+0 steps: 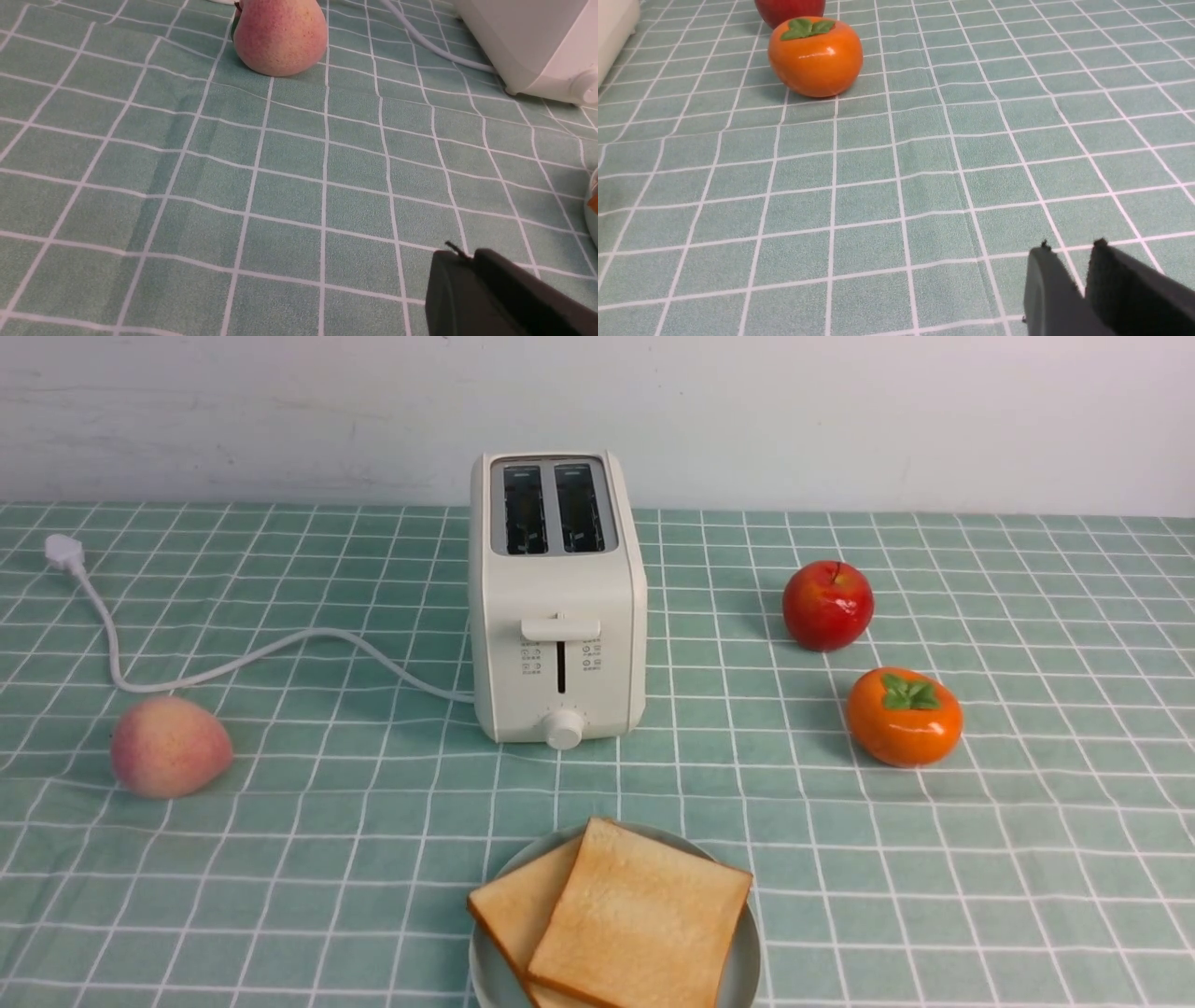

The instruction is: Take toasted bread from bread machine on blue coffee table place on plate.

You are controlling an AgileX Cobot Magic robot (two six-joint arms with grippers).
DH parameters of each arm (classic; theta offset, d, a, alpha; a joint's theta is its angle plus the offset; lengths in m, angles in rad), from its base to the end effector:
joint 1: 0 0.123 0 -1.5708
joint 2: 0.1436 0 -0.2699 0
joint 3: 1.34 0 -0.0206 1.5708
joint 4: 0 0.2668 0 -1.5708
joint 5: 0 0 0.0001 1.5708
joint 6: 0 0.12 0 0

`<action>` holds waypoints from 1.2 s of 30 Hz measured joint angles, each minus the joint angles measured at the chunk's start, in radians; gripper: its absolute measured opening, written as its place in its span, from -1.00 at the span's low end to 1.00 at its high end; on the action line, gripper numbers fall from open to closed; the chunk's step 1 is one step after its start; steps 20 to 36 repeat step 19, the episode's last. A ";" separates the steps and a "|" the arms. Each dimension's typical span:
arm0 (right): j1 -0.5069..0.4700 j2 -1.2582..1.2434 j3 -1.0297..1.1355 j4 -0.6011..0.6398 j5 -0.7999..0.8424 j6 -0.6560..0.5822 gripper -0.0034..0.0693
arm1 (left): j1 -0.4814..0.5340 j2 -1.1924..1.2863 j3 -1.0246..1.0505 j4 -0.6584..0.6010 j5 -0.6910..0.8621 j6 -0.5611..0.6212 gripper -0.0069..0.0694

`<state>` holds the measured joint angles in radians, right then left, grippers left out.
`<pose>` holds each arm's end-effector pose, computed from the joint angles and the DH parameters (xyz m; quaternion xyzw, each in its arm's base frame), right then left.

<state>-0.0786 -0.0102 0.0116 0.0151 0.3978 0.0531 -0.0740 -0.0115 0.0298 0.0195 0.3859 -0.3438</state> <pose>0.1104 -0.0080 0.1654 0.0571 0.8064 -0.0010 0.5887 0.1110 -0.0073 0.1600 -0.1038 0.8032 -0.1136 0.5756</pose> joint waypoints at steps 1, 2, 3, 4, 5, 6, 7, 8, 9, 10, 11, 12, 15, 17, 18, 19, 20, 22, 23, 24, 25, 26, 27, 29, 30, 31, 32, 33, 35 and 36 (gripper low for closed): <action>0.000 0.000 0.000 0.000 0.000 0.000 -0.52 | 0.000 0.000 0.000 0.000 0.000 0.000 -0.72; 0.000 0.000 0.000 0.000 0.000 0.000 -0.52 | 0.000 0.000 0.000 0.000 0.000 0.000 -0.72; 0.000 0.000 0.000 0.000 0.000 0.000 -0.52 | 0.000 0.000 0.000 0.000 0.000 0.000 -0.72; 0.000 0.000 0.000 0.000 0.000 0.000 -0.52 | 0.000 0.000 0.000 0.000 0.000 0.000 -0.72; 0.000 0.000 0.000 0.000 0.000 0.000 -0.52 | 0.000 0.000 0.000 0.000 0.000 0.000 -0.72; 0.000 0.000 0.000 0.000 0.000 0.000 -0.52 | 0.000 0.000 0.000 0.000 0.000 0.000 -0.71; 0.000 0.000 0.000 0.000 0.000 0.000 -0.52 | 0.000 0.000 0.000 0.000 0.000 0.000 -0.70; 0.000 0.000 0.000 0.000 0.000 0.000 -0.51 | 0.000 0.000 0.000 0.000 0.000 0.000 -0.70; 0.000 0.000 0.000 0.000 0.000 0.000 -0.51 | 0.000 0.000 0.000 0.000 0.000 0.000 -0.69; 0.000 0.000 0.000 0.000 0.000 0.000 -0.51 | 0.000 0.000 0.000 0.000 0.000 0.000 -0.68; 0.000 0.000 0.000 0.000 0.000 0.000 -0.51 | 0.000 0.000 0.000 0.000 0.000 0.000 -0.68; 0.000 0.000 0.000 0.000 0.000 0.000 -0.51 | 0.000 0.000 0.000 0.000 0.000 0.000 -0.68; 0.000 0.000 0.000 0.000 0.000 0.000 -0.50 | 0.000 0.000 0.000 0.000 0.000 0.000 -0.67; 0.000 0.000 0.000 0.000 0.000 0.000 -0.49 | 0.000 0.000 0.000 0.000 0.000 0.000 -0.66; 0.000 0.000 0.000 0.000 0.000 0.000 -0.49 | 0.000 0.000 0.000 0.000 0.000 0.000 -0.66; 0.000 0.000 0.000 0.000 0.000 0.000 -0.48 | 0.000 0.000 0.000 0.000 0.000 0.000 -0.65; 0.000 0.000 0.000 0.000 0.000 0.000 -0.48 | 0.000 0.000 0.000 0.000 0.000 0.000 -0.65; 0.000 0.000 0.000 0.000 0.000 0.000 -0.48 | 0.000 0.000 0.000 0.000 0.000 0.000 -0.65; 0.000 0.000 0.000 0.000 0.000 0.000 -0.48 | 0.000 0.000 0.000 0.000 0.000 0.000 -0.65; 0.000 0.000 0.000 0.000 0.000 0.000 -0.48 | 0.000 0.000 0.000 0.000 0.000 0.000 -0.65; 0.000 0.000 0.000 0.000 0.000 0.000 -0.48 | 0.000 0.000 0.000 0.000 0.000 0.000 -0.65; 0.000 0.000 0.000 0.000 0.000 0.000 -0.48 | 0.000 0.000 0.000 0.000 0.000 0.000 -0.65; 0.000 0.000 0.000 0.000 0.000 0.000 -0.48 | 0.000 0.000 0.000 0.000 0.000 0.000 -0.65; 0.000 0.000 0.000 0.000 0.000 0.000 -0.48 | 0.000 0.000 0.000 0.000 0.000 0.000 -0.65; 0.000 0.000 0.000 0.000 0.000 0.000 -0.48 | 0.000 0.000 0.000 0.000 0.000 0.000 -0.65; 0.000 0.000 0.000 0.000 0.000 0.000 -0.48 | 0.000 0.000 0.000 0.000 0.000 0.000 -0.65; 0.000 0.000 0.000 0.000 0.000 0.000 -0.48 | 0.000 0.000 0.000 0.000 0.000 0.000 -0.65; 0.000 0.000 0.000 0.000 0.000 0.000 -0.48 | 0.000 0.000 0.000 0.000 0.000 0.000 -0.65; 0.000 0.000 0.000 0.000 0.000 0.000 -0.48 | 0.000 0.000 0.000 0.000 0.000 0.000 -0.65; 0.000 0.000 0.000 0.000 0.000 0.000 -0.48 | 0.000 0.000 0.000 0.000 0.000 0.000 -0.65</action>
